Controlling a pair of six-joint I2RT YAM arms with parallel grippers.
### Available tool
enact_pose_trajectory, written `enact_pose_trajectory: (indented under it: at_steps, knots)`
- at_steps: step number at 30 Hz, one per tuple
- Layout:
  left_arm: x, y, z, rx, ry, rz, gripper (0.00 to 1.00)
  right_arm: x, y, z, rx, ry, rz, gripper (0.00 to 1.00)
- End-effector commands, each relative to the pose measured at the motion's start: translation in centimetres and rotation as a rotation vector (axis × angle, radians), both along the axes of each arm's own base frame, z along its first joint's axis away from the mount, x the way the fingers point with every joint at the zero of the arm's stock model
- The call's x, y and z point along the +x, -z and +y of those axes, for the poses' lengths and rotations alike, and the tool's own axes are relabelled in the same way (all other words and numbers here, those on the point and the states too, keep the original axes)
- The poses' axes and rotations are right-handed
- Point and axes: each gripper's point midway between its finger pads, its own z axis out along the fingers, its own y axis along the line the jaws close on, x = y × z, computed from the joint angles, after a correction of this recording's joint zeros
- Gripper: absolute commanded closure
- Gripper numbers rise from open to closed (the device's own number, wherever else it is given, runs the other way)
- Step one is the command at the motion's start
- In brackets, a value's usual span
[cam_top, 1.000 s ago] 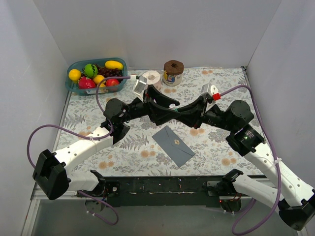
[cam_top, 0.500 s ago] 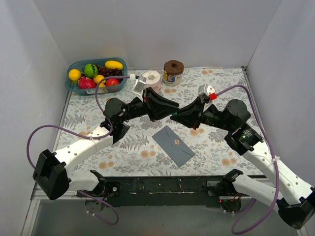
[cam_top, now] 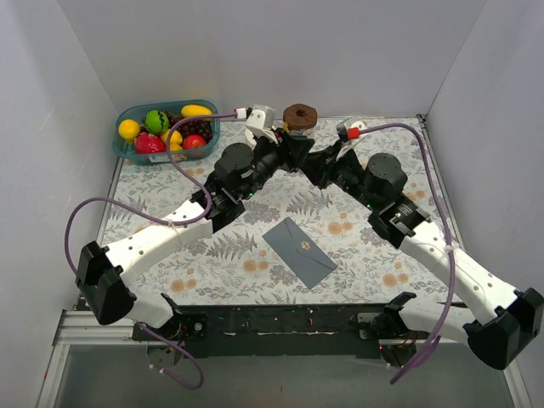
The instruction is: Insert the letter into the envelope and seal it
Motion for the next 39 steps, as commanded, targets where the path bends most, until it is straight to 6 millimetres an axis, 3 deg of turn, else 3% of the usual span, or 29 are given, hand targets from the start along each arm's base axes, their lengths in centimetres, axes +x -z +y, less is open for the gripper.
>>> enact_pose_trajectory:
  at_steps: [1,4,6,7,8,9,13,18,21,25,28,29,32,39]
  knots:
    - [2.0,1.0,-0.1,0.109,-0.304,0.076,0.83,6.8,1.5,-2.5,-0.017,0.428,0.024,0.99]
    - [1.6,0.3,-0.1,0.089,-0.289,0.067,0.18,6.6,0.7,-2.0,0.011,0.399,0.014,0.99]
    - [0.7,-0.7,0.5,0.07,-0.258,0.026,0.07,4.9,-0.8,-1.6,0.031,0.308,-0.041,0.99]
    - [0.4,-0.4,0.8,0.061,-0.247,0.009,0.04,4.2,-0.5,-1.6,0.028,0.272,-0.059,0.99]
    - [-0.8,-1.9,1.4,0.033,-0.193,-0.023,0.03,3.0,-0.7,-1.1,0.022,0.195,-0.086,0.99]
    - [-0.9,-2.1,1.8,0.024,-0.174,-0.031,0.03,1.9,-1.7,-1.5,0.038,0.165,-0.117,0.99]
    - [-2.4,-2.6,2.4,0.008,-0.036,-0.035,0.04,-1.5,-1.2,-1.3,0.023,0.024,-0.116,0.99]
    - [-4.6,-1.3,2.7,-0.032,0.136,-0.034,0.09,-5.1,-0.6,-0.9,0.007,-0.14,-0.1,0.99]
    - [-4.1,-1.0,3.0,-0.066,0.16,0.002,0.15,-6.5,-0.6,-1.0,0.011,-0.195,-0.112,0.99]
    - [-6.4,-1.2,1.9,-0.082,0.34,-0.035,0.21,-7.2,-0.6,-1.0,0.011,-0.229,-0.118,0.99]
    - [-7.0,-1.2,1.5,-0.093,0.386,-0.041,0.28,-7.5,-0.8,-1.0,0.014,-0.239,-0.123,0.99]
    - [-7.1,-1.1,1.4,-0.091,0.396,-0.038,0.38,-7.4,-0.9,-1.1,0.017,-0.236,-0.124,0.99]
    - [-7.4,-0.9,1.3,-0.087,0.415,-0.039,0.52,-7.4,-0.9,-1.2,0.017,-0.23,-0.124,0.99]
    - [-8.0,-0.3,1.2,-0.076,0.45,-0.04,0.55,-7.4,-1.0,-1.4,0.025,-0.225,-0.123,0.99]
